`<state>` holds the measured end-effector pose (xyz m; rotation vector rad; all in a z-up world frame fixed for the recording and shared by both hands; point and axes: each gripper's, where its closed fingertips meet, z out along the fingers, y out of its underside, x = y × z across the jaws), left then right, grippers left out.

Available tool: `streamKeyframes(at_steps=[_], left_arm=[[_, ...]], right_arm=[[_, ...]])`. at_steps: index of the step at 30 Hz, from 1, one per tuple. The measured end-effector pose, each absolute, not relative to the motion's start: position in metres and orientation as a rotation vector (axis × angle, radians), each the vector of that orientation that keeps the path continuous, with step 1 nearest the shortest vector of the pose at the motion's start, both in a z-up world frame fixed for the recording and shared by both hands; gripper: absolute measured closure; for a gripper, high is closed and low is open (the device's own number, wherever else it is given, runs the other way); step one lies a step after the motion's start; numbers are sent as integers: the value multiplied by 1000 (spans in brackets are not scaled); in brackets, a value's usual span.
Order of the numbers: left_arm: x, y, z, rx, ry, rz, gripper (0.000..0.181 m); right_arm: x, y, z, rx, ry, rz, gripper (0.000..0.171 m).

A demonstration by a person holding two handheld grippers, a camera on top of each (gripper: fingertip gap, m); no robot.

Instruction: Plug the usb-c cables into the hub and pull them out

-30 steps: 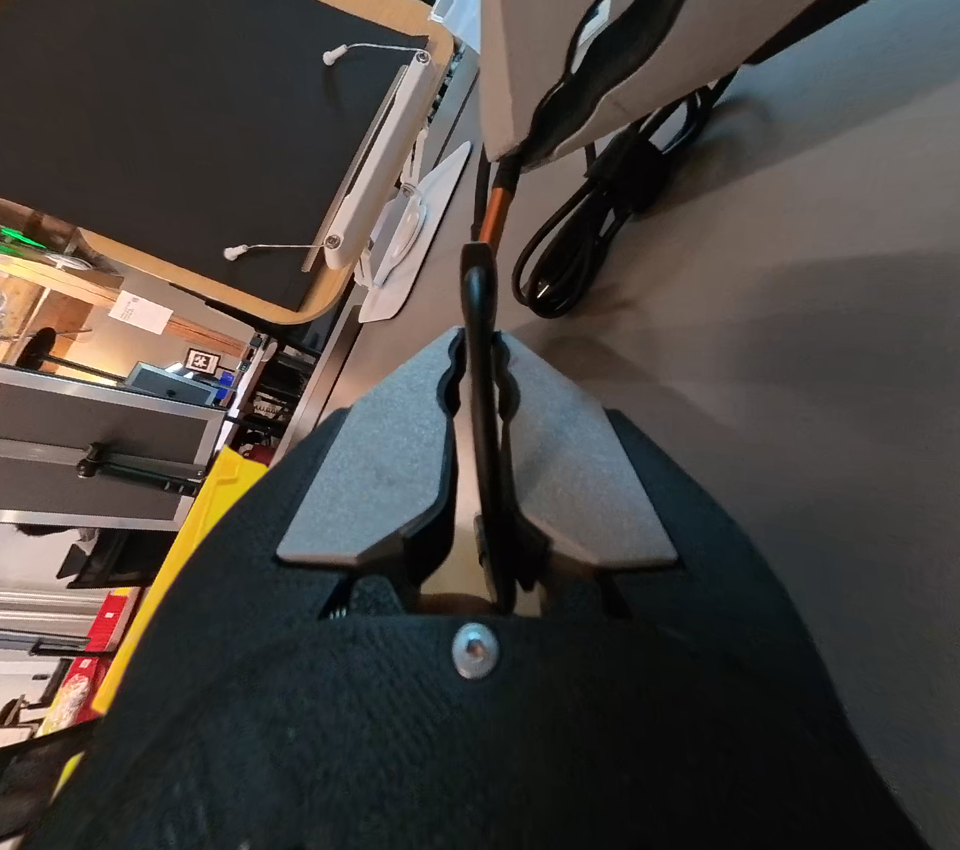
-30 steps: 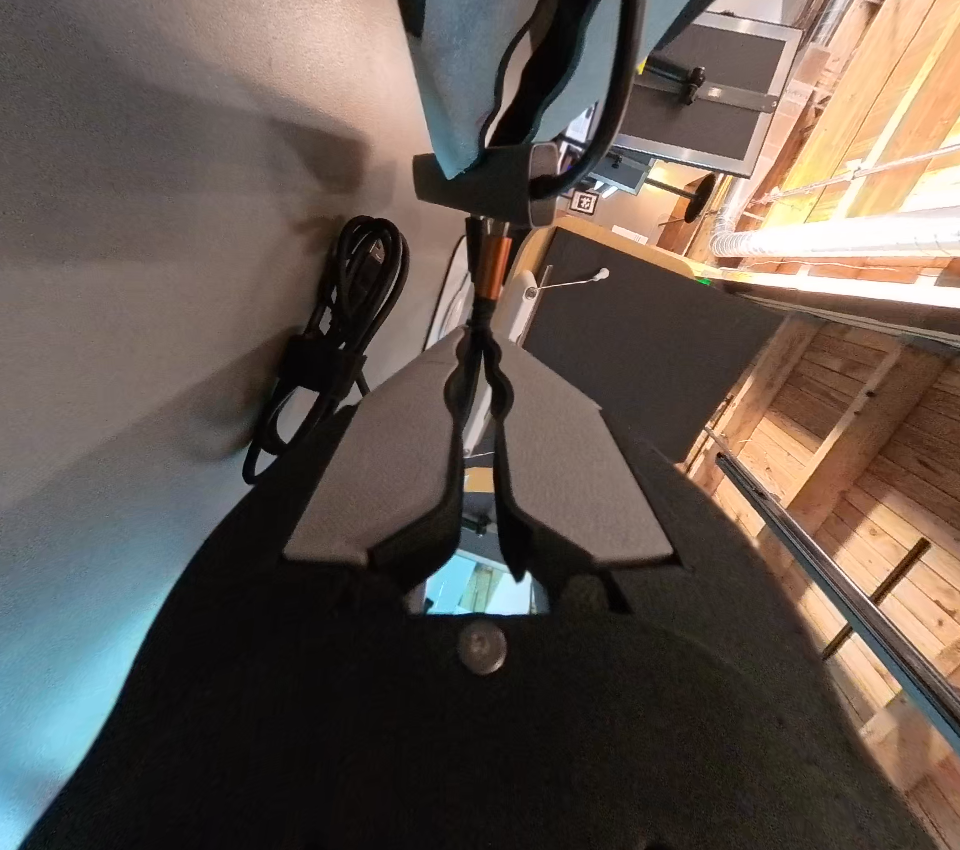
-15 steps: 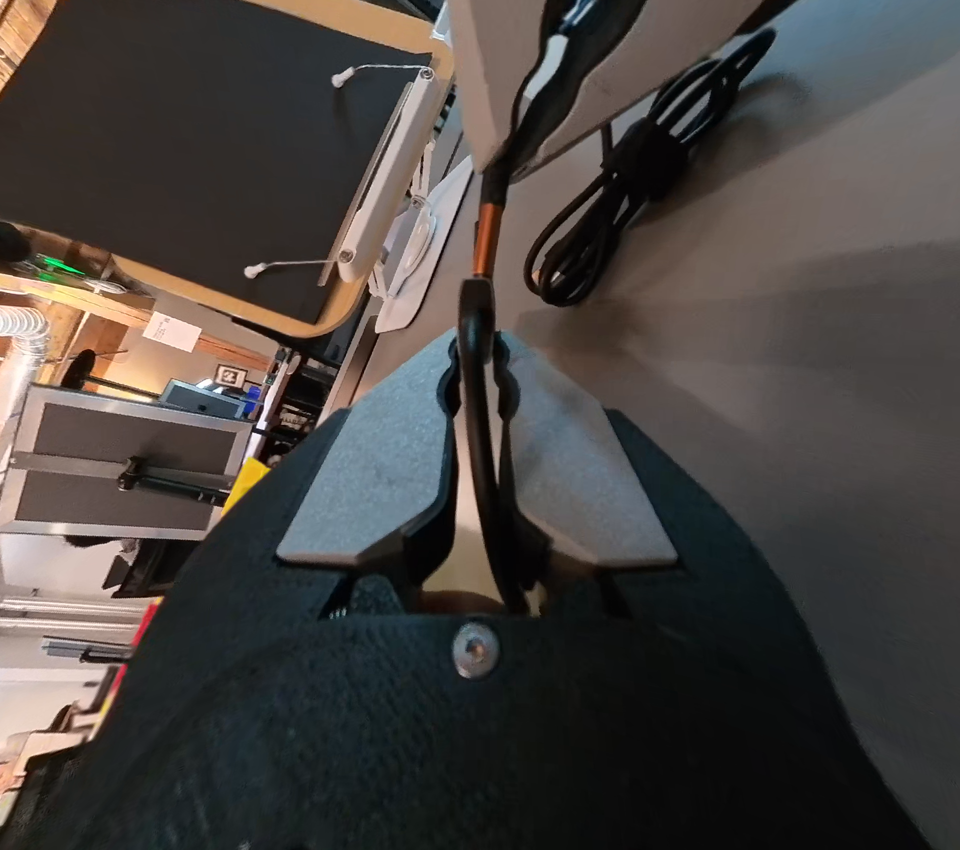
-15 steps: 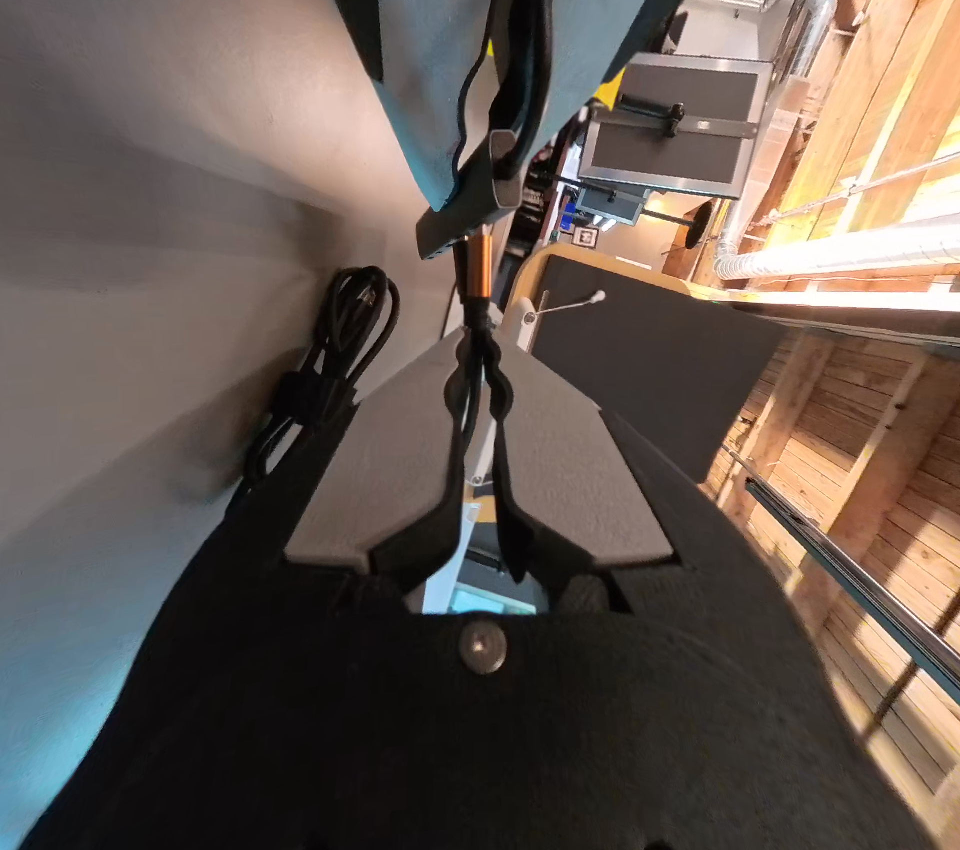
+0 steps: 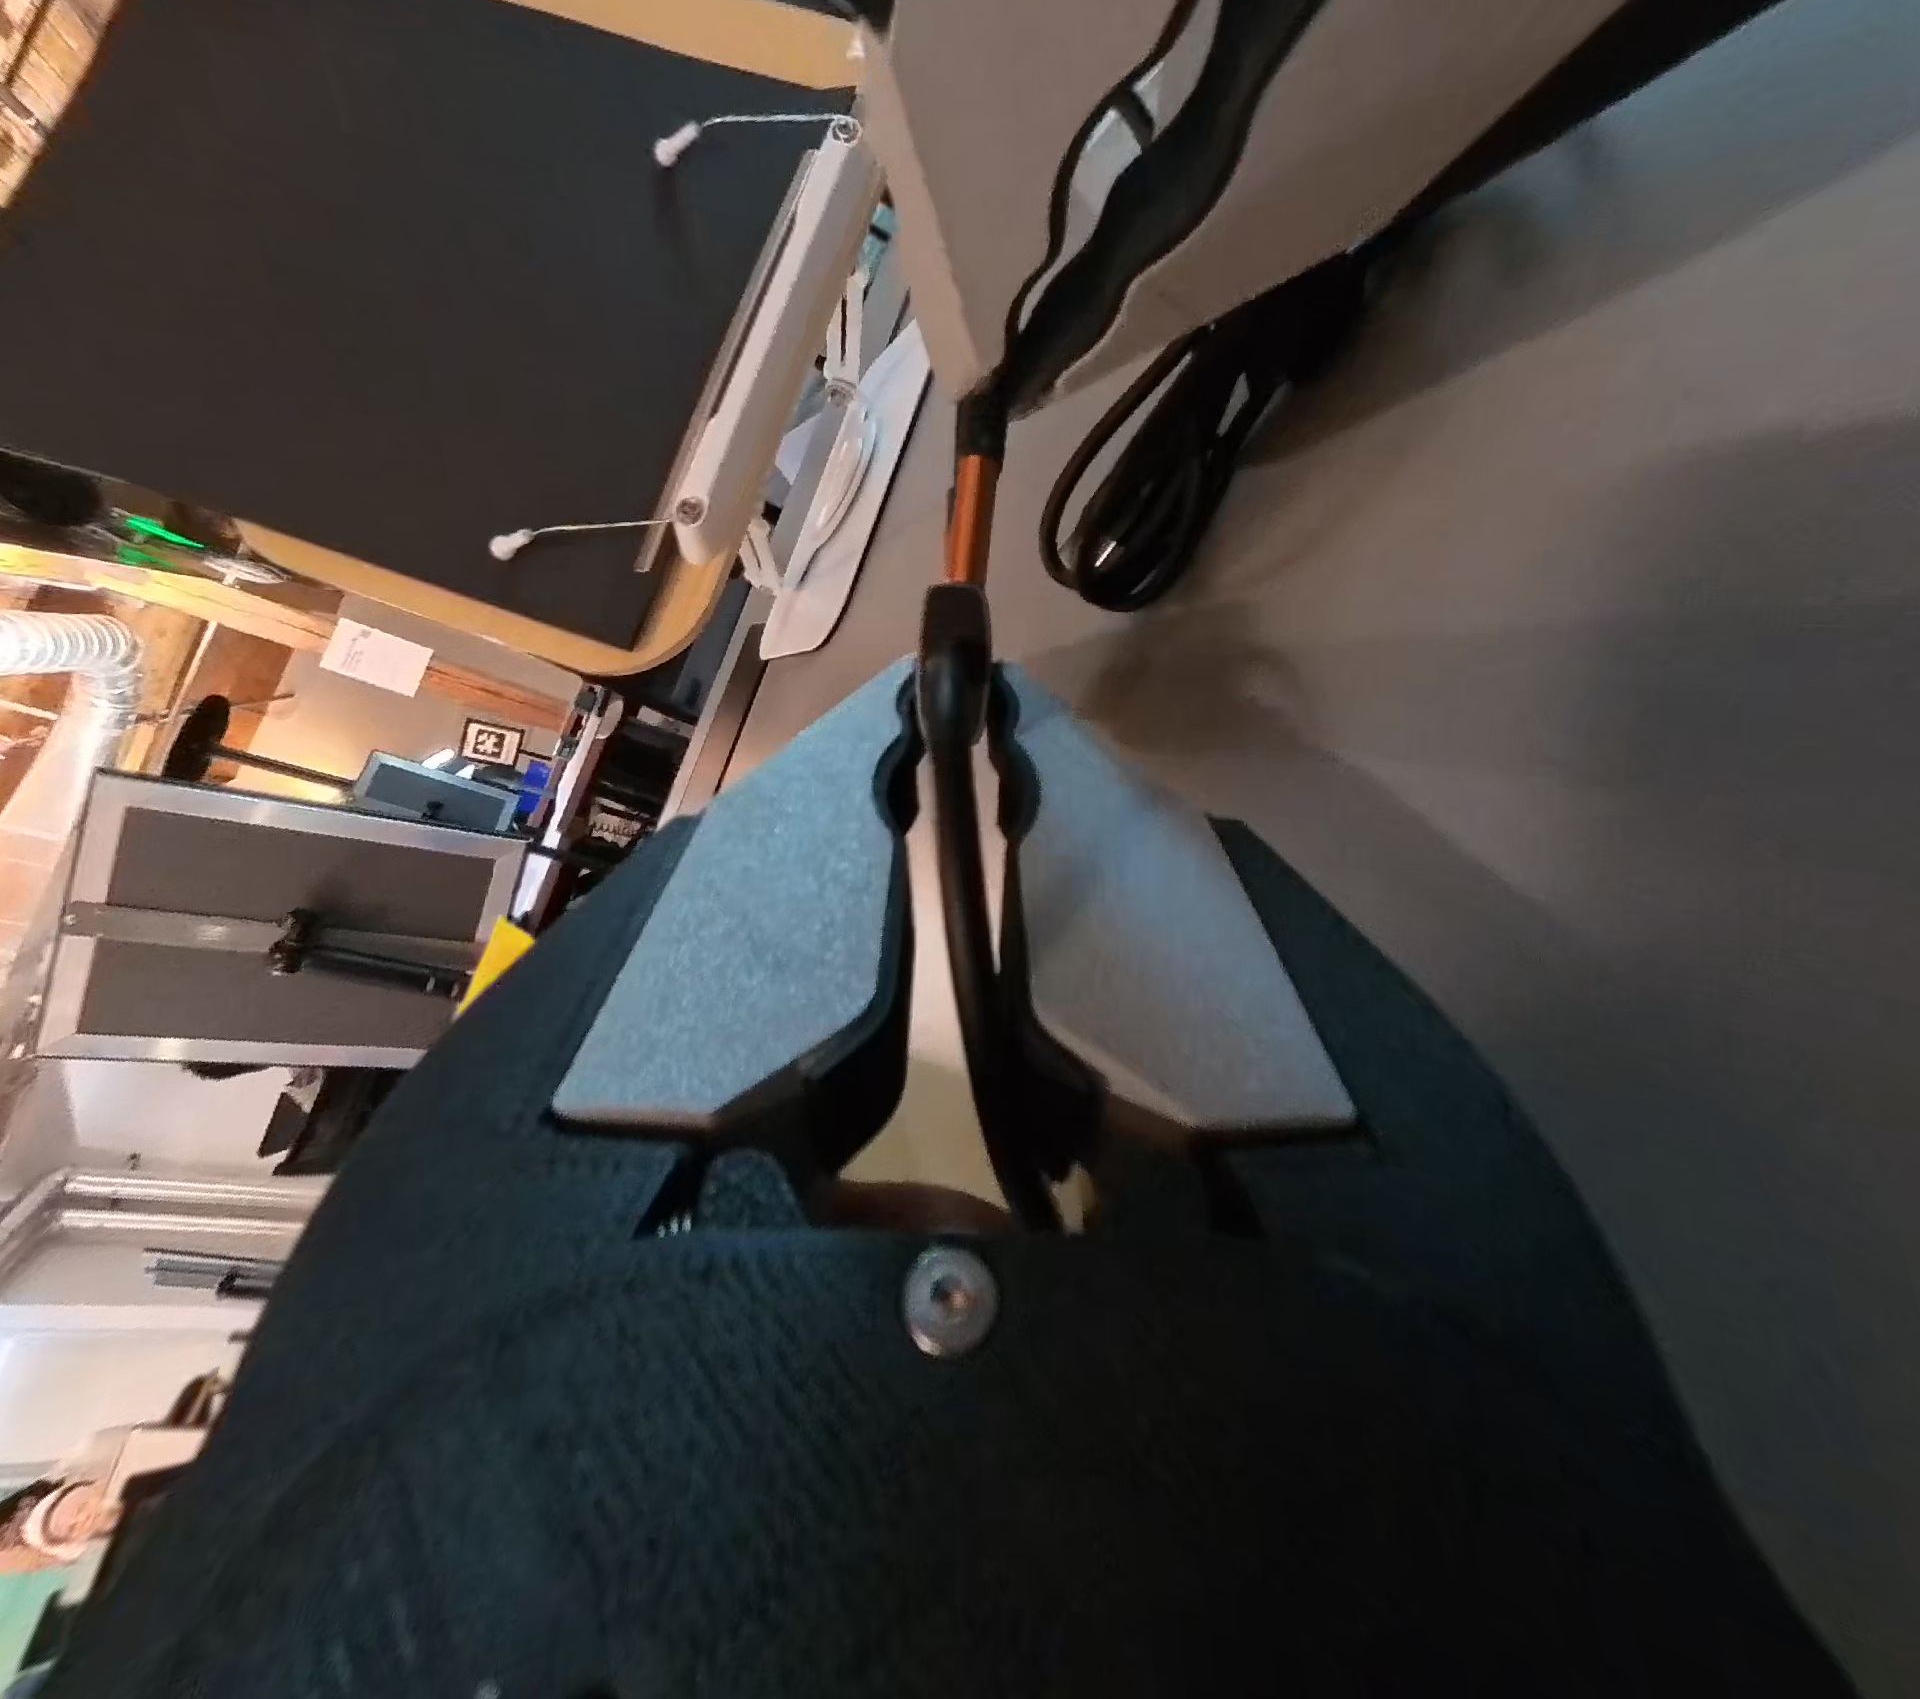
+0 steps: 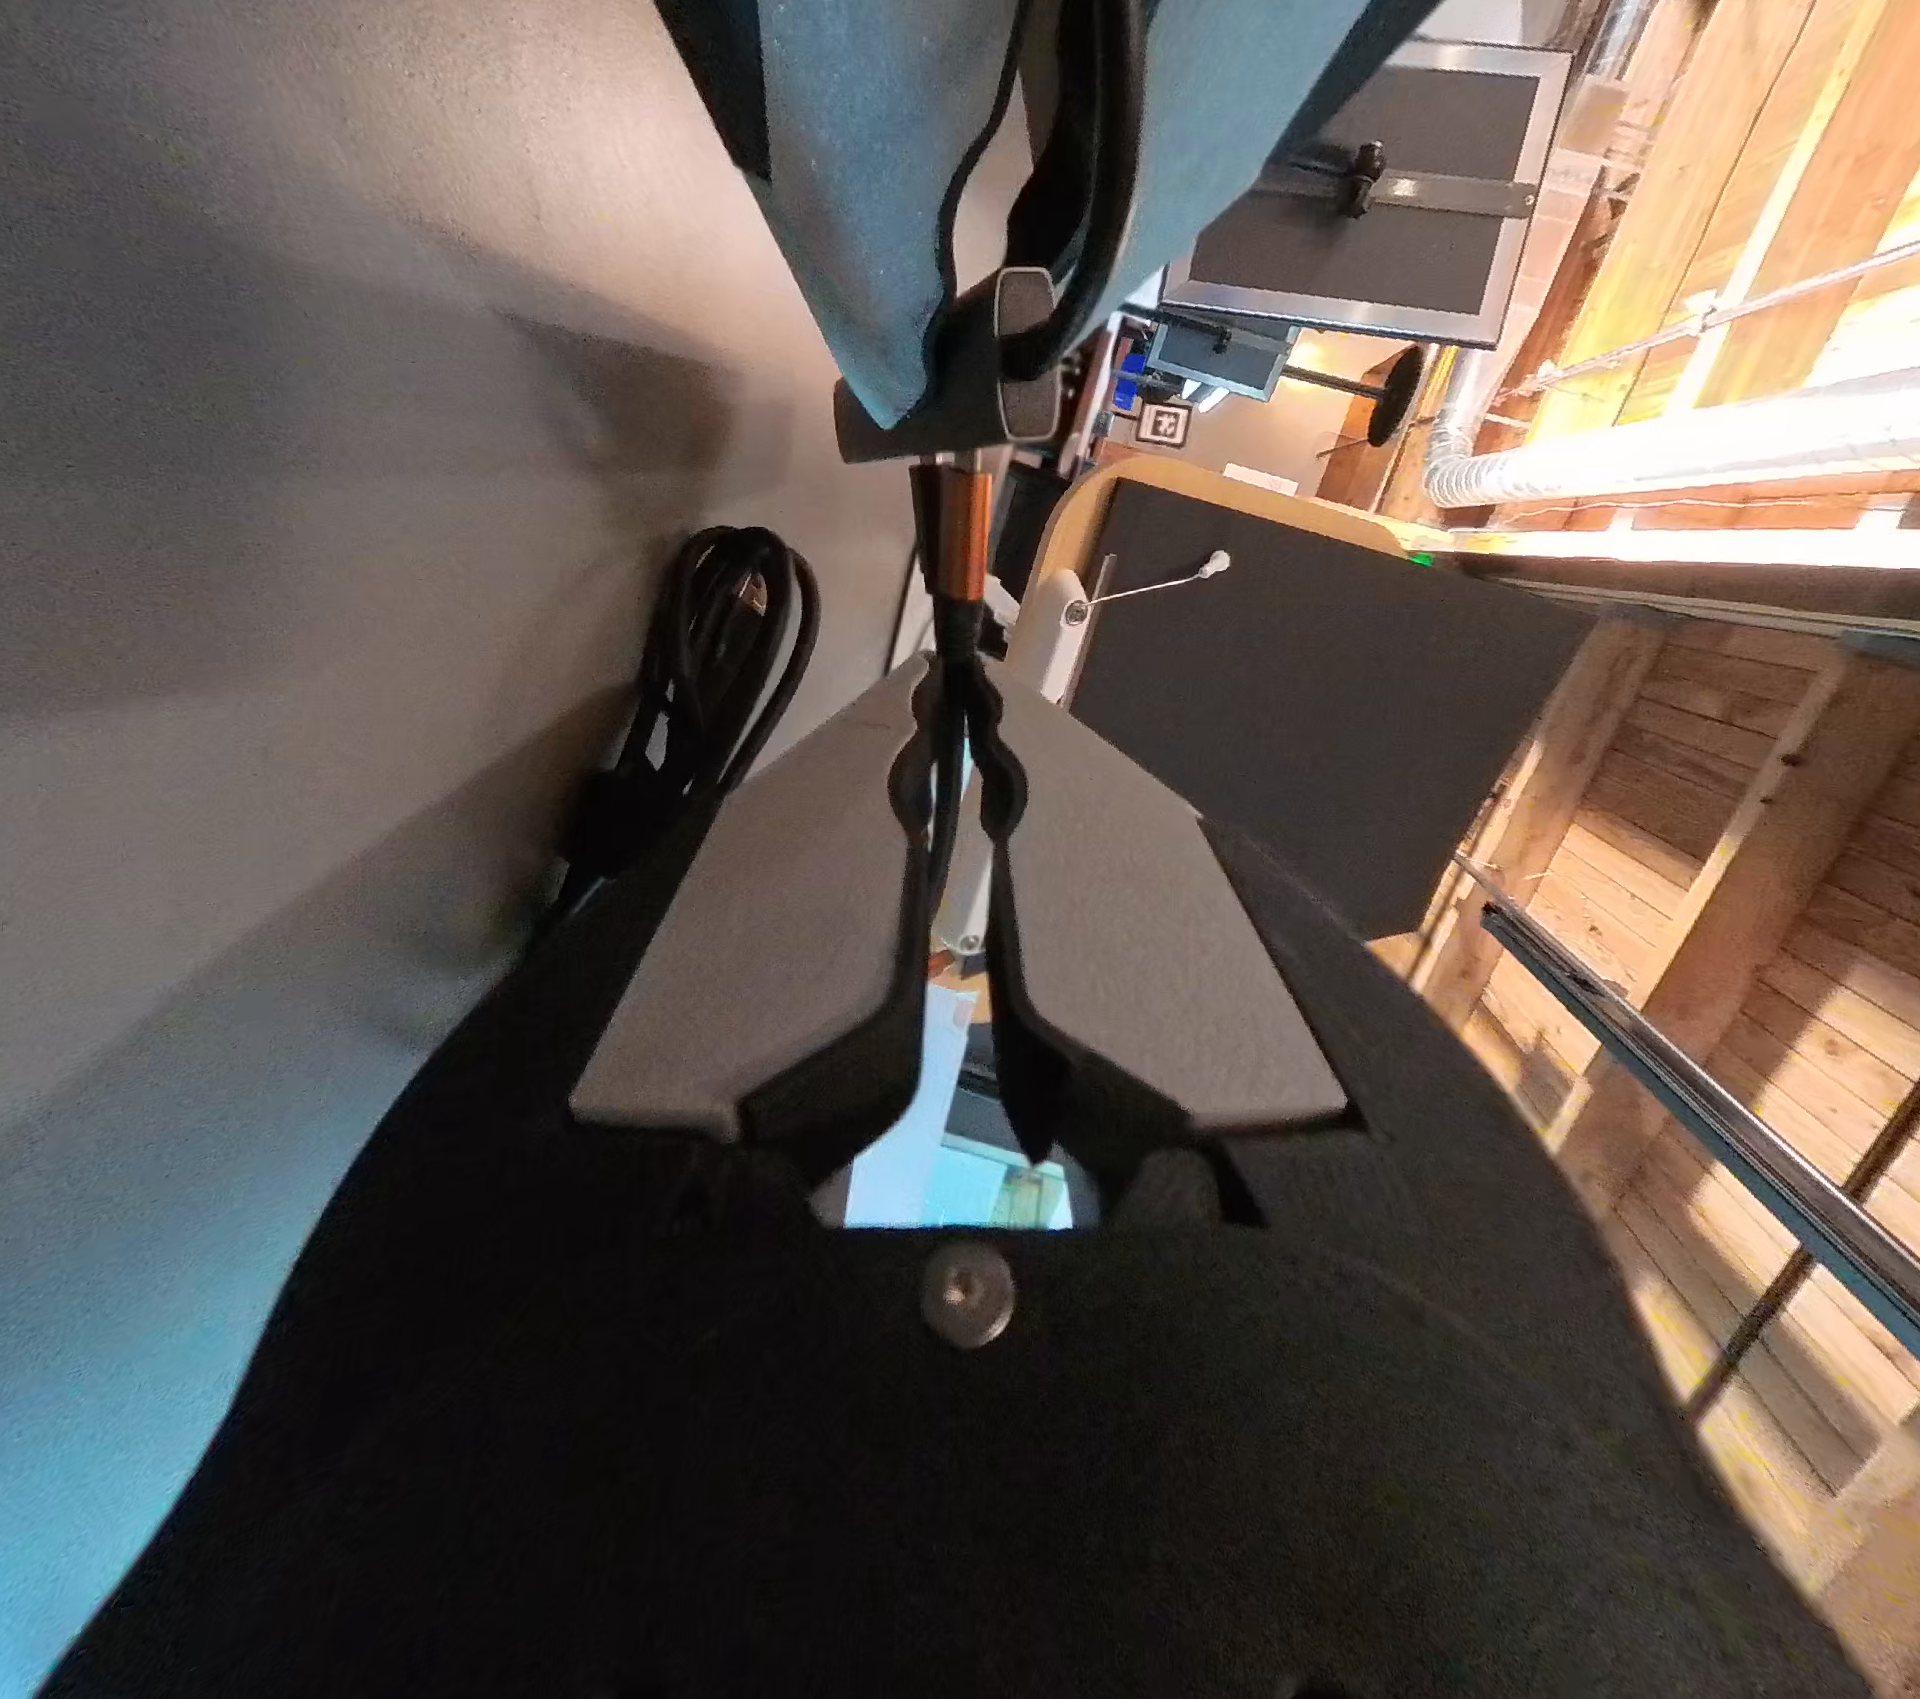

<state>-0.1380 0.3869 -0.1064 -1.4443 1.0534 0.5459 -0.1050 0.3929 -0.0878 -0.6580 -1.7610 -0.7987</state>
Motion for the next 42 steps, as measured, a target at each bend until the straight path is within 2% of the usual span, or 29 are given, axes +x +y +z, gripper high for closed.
streamKeyframes(at_steps=[25, 42], left_arm=[[-121, 371, -99, -1344, 1126, 487, 175], [-122, 372, -107, -1455, 1106, 417, 176]], right_arm=[[-89, 398, -90, -740, -1763, -710, 171], [-93, 395, -92, -736, -1758, -768, 171]])
